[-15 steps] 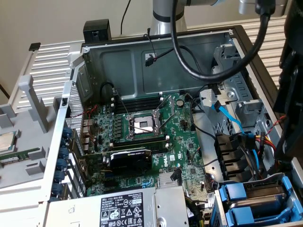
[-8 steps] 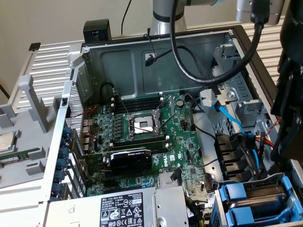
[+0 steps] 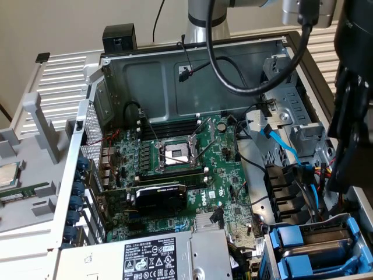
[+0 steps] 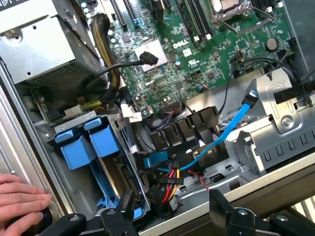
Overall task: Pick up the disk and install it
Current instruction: 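Insert the first disk wire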
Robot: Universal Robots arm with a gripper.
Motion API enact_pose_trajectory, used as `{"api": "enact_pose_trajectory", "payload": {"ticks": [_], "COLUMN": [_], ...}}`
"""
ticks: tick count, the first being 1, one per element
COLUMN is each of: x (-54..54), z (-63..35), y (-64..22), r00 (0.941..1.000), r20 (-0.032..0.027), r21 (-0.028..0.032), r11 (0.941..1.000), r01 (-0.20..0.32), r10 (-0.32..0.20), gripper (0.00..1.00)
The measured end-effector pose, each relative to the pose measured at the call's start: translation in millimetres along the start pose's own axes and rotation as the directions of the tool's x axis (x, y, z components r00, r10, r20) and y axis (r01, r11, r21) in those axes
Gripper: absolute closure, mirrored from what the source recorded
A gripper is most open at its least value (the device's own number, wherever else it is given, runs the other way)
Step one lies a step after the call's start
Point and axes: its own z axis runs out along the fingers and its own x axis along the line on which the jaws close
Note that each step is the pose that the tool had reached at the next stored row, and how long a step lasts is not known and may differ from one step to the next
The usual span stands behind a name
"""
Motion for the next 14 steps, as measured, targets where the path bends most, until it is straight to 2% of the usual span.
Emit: {"api": "enact_pose_trajectory", "payload": {"ticks": [2,3,8,12,14], "x": [-1.9,-2.8,-4.3,-4.1,-3.6], "z": [0.5,1.4,7.8,11.4,13.9], "y": [1.1,1.9,7.0,8.1,9.1], "r00": [0.9999,0.9999,0.9999,0.9993,0.9988], "r20": [-0.0117,-0.0154,-0.0152,-0.0139,-0.0139], "r21": [0.0131,0.0152,0.0193,0.0270,0.0287], "r11": [0.9999,0.9999,0.9998,0.9991,0.9985], "r01": [0.001,0.002,-0.005,-0.033,-0.047], "r10": [-0.001,-0.002,0.005,0.034,0.047], "gripper": [0.29,0.29,0.29,0.29,0.29]}}
